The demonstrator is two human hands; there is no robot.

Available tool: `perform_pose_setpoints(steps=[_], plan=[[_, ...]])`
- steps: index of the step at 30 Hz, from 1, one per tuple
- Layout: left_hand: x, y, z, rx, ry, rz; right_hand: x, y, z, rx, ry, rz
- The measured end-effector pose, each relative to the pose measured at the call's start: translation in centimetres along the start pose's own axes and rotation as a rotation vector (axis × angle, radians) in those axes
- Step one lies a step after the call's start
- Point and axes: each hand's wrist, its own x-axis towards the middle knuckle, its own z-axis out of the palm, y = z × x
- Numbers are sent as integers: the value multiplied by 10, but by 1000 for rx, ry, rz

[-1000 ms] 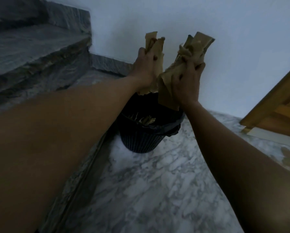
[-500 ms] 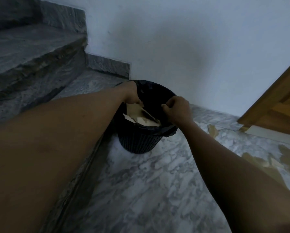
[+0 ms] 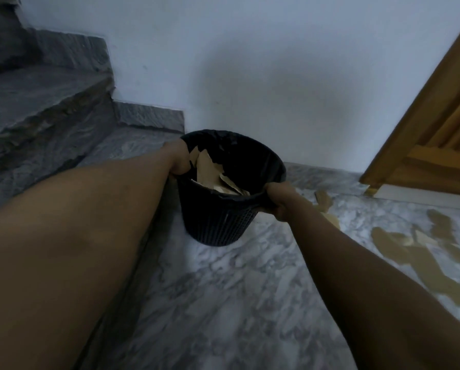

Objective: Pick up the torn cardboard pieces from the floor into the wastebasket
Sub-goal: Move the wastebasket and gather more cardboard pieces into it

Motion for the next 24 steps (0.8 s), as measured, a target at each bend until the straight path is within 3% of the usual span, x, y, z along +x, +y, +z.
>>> perform_pose_setpoints(steps=[6, 14, 19, 22, 24], plan=[[-14, 117, 4, -451, 51, 221, -26, -47, -132, -73, 180, -78], [-70, 313, 53, -962, -84, 396, -40, -58, -337, 18, 400, -43], [-92, 418, 105, -1026, -142, 428, -33, -33, -438, 137, 644, -222], [-97, 472, 135, -905, -228, 446, -27, 1, -476, 94, 843, -356], [-94, 507, 147, -783, -179, 469, -11, 24, -498, 154, 903, -402]])
